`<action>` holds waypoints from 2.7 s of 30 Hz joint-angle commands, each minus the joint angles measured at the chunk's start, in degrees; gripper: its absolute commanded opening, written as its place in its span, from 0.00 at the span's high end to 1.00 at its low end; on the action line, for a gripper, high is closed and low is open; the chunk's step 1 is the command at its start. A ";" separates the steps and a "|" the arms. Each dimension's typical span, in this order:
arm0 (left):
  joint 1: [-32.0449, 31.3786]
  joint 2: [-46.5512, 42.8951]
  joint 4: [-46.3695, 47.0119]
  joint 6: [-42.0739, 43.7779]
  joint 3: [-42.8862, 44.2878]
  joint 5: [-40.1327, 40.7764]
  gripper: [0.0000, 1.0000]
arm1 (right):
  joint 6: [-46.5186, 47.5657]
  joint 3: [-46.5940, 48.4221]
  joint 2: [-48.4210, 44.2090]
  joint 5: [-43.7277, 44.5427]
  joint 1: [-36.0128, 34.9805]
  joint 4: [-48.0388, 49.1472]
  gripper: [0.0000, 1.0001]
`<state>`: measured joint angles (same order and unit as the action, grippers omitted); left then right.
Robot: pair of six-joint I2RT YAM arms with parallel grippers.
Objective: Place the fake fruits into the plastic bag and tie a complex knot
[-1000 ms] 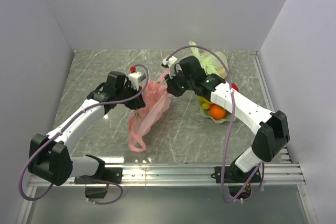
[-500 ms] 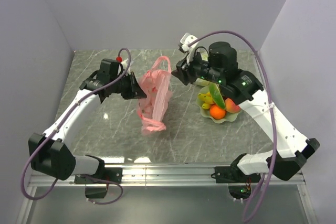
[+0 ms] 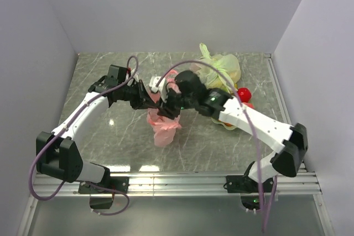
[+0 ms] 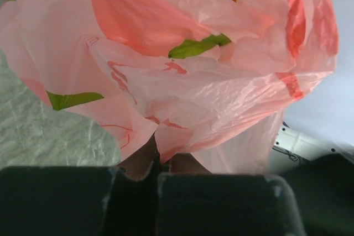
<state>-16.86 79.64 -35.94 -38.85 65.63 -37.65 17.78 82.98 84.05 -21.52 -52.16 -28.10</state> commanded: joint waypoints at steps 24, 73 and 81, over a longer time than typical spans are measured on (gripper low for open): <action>16.25 3.60 -8.53 27.85 2.23 6.91 1.00 | 17.99 -29.63 0.08 19.15 3.21 -9.61 0.22; -2.35 -25.06 -4.91 78.02 -1.73 -12.81 0.13 | -16.02 5.87 17.54 -0.09 8.82 -9.87 1.00; -23.01 -16.72 -12.83 91.58 -1.02 1.42 0.01 | -19.36 9.39 21.42 -3.97 11.73 -12.51 1.00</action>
<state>-35.44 61.04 -45.43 45.28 64.84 -43.09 1.19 88.92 105.78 -22.46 -41.21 -38.65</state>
